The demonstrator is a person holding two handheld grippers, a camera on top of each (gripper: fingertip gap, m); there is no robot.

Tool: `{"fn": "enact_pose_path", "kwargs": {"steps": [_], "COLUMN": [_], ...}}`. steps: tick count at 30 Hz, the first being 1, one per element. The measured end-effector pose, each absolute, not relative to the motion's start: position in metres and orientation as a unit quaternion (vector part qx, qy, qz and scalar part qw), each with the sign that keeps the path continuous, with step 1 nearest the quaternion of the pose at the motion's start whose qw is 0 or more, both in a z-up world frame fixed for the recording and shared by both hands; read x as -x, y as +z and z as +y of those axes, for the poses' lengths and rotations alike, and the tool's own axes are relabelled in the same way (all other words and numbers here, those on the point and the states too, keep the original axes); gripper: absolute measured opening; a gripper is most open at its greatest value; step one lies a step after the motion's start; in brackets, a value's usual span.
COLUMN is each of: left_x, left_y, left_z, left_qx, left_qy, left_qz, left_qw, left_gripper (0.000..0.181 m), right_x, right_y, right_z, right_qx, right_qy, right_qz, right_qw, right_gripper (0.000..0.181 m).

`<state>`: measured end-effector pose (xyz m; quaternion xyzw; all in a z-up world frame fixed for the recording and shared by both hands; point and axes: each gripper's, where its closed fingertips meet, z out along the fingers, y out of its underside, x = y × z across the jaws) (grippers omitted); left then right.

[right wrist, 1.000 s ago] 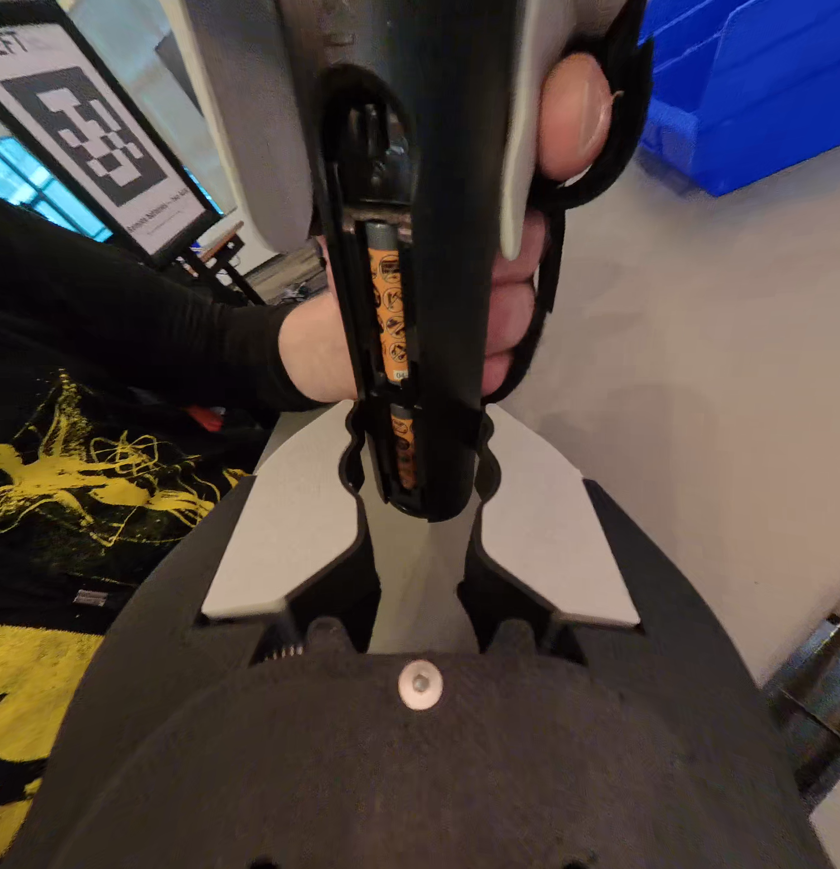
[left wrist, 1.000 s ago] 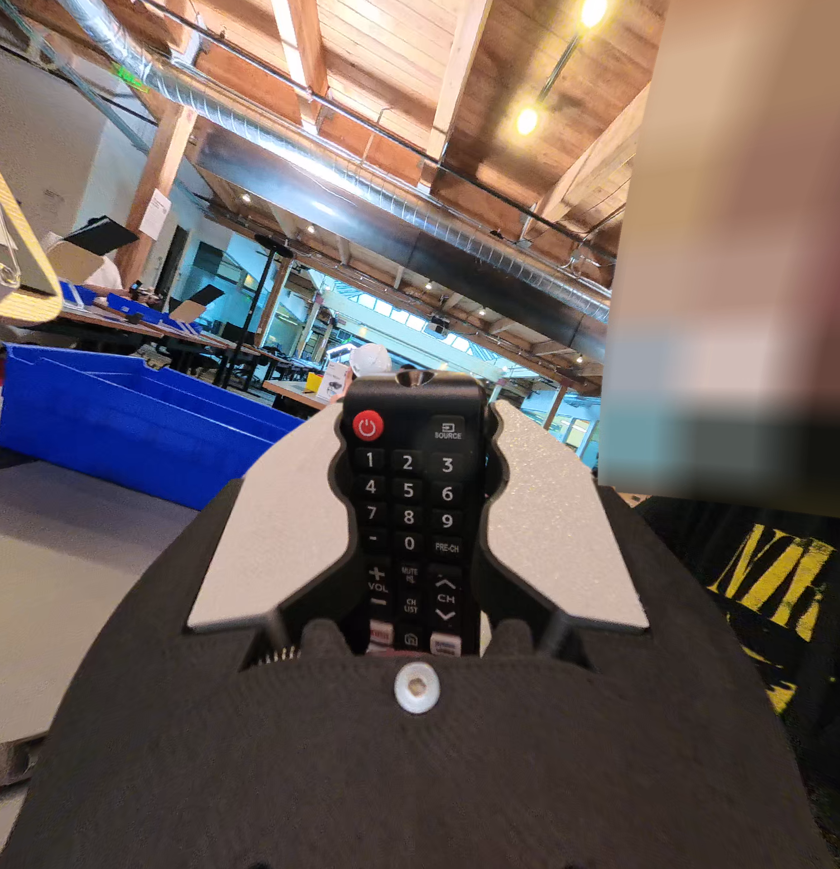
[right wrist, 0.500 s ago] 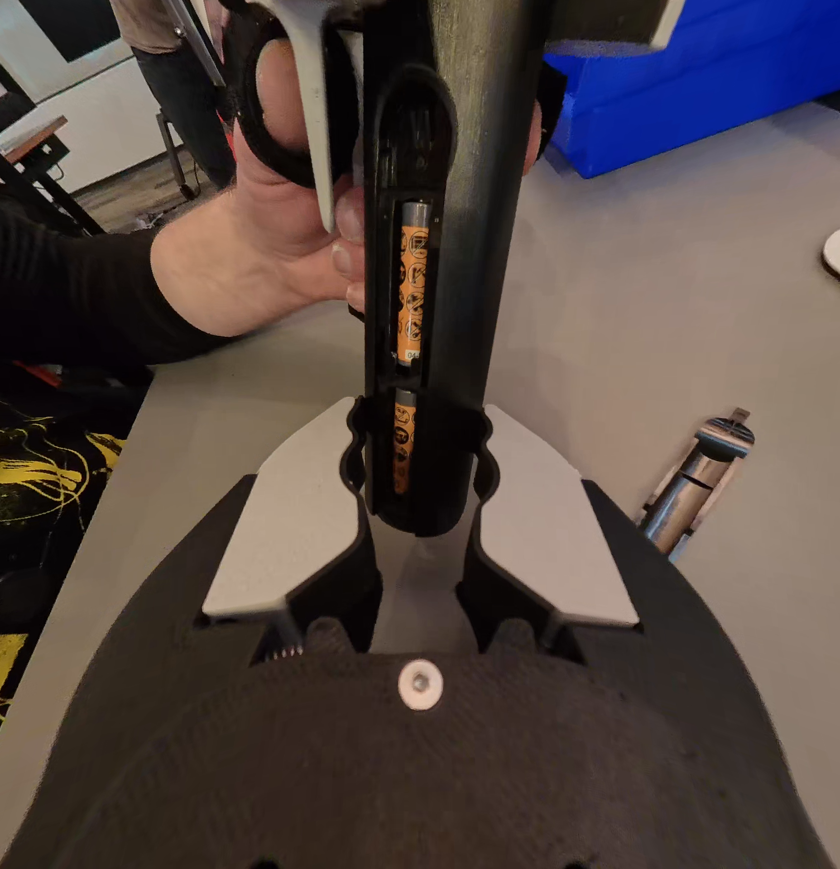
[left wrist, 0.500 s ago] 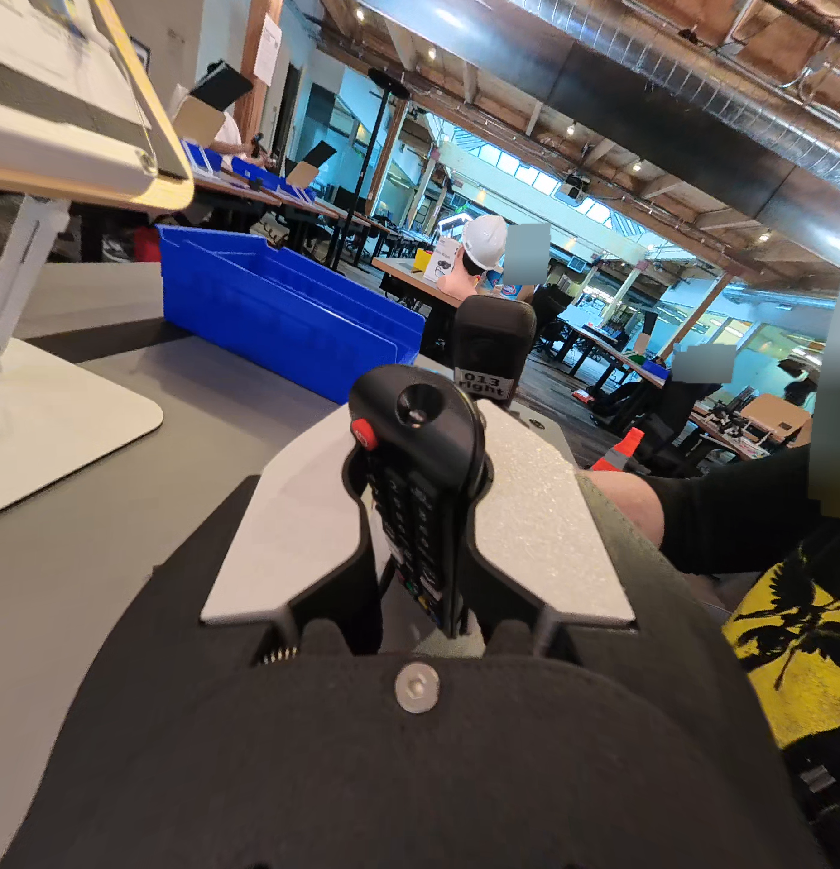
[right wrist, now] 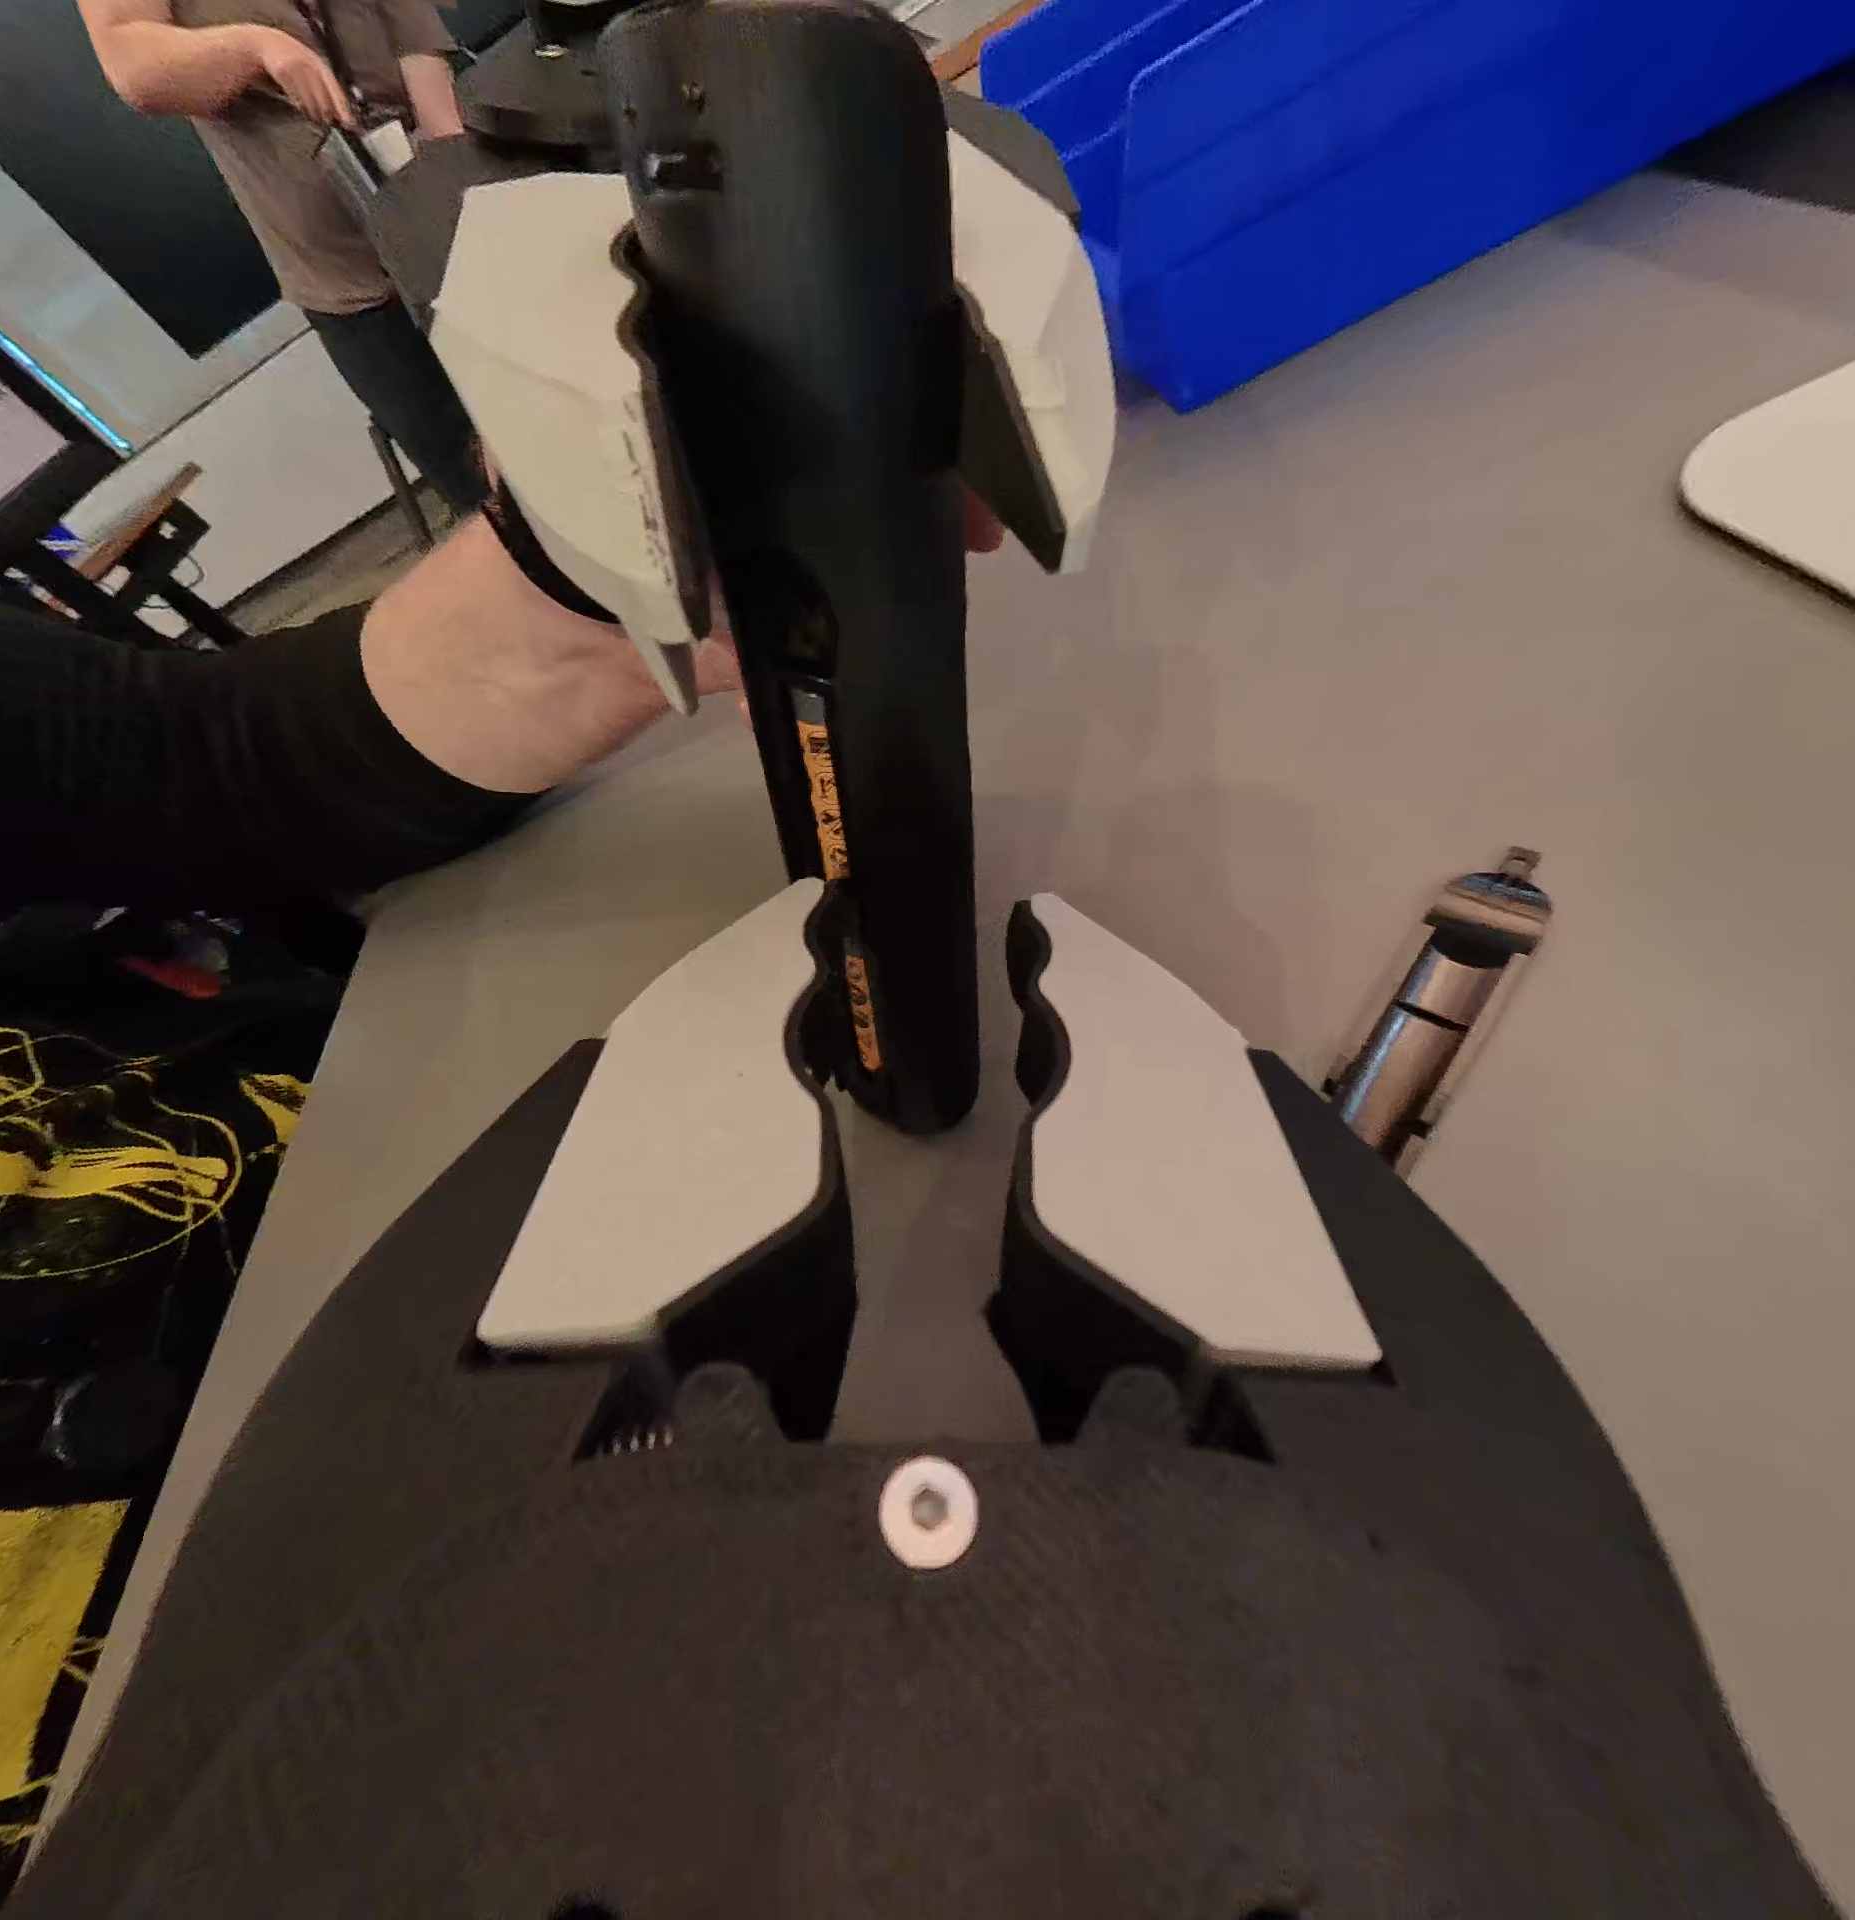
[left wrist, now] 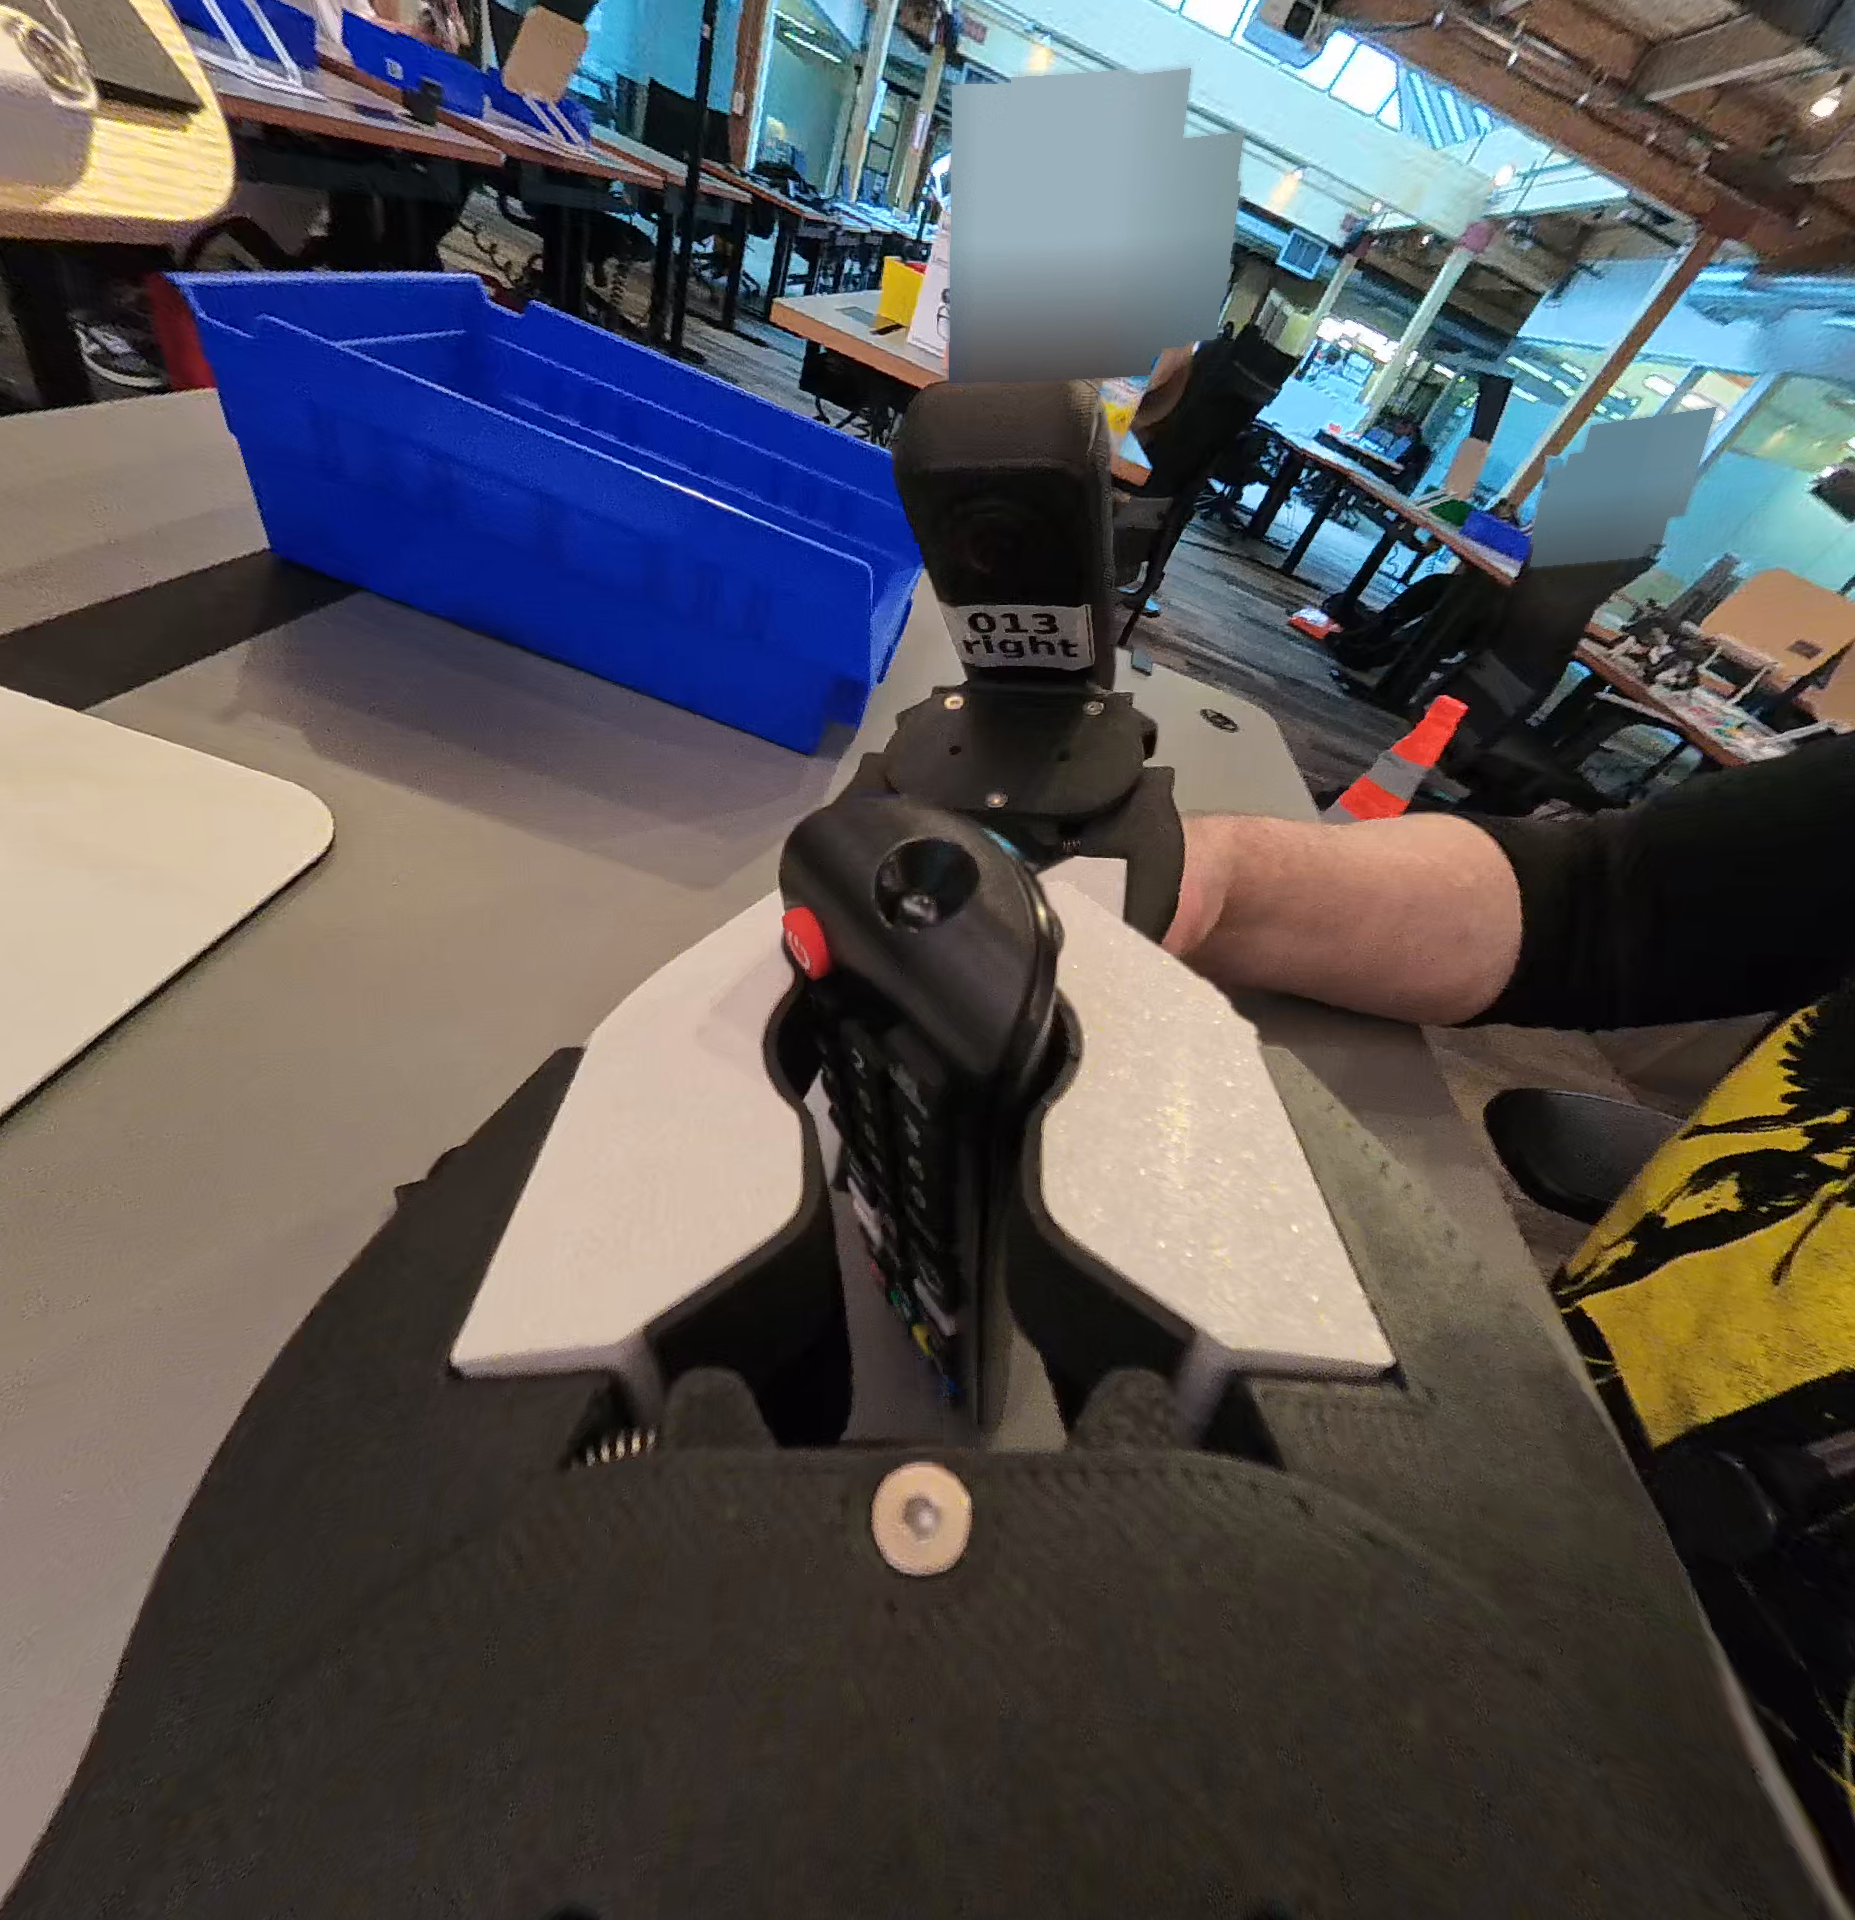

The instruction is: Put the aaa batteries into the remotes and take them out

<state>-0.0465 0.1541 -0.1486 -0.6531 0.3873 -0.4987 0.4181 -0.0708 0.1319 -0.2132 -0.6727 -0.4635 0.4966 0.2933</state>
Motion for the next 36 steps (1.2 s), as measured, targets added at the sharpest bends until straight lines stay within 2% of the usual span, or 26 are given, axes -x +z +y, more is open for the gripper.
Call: {"fn": "enact_pose_path", "kwargs": {"steps": [7,16,24,36], "left_x": [0.0487,0.0437,0.0474,0.0434], "left_y": [-0.1527,-0.1518,-0.1503,-0.1506], "left_z": [0.1525,0.1537,0.1528,0.1516], "left_qx": [0.653,0.657,0.65,0.659], "left_qy": [-0.473,-0.458,-0.456,-0.439], "left_qz": [0.405,0.397,0.395,0.389], "left_qw": [0.431,0.449,0.462,0.471], "left_gripper": [0.033,0.029,0.029,0.028], "right_x": [0.0784,0.076,0.0781,0.0733], "right_y": [-0.214,-0.2168,-0.2117,-0.2137], "right_z": [0.127,0.1251,0.1263,0.1247], "right_qx": [0.665,0.698,0.705,0.753], "right_qy": [0.506,0.425,0.423,0.36], "right_qz": [-0.479,-0.519,-0.493,-0.484], "right_qw": [0.269,0.251,0.284,0.264], "right_gripper": [0.026,0.025,0.025,0.026]}}
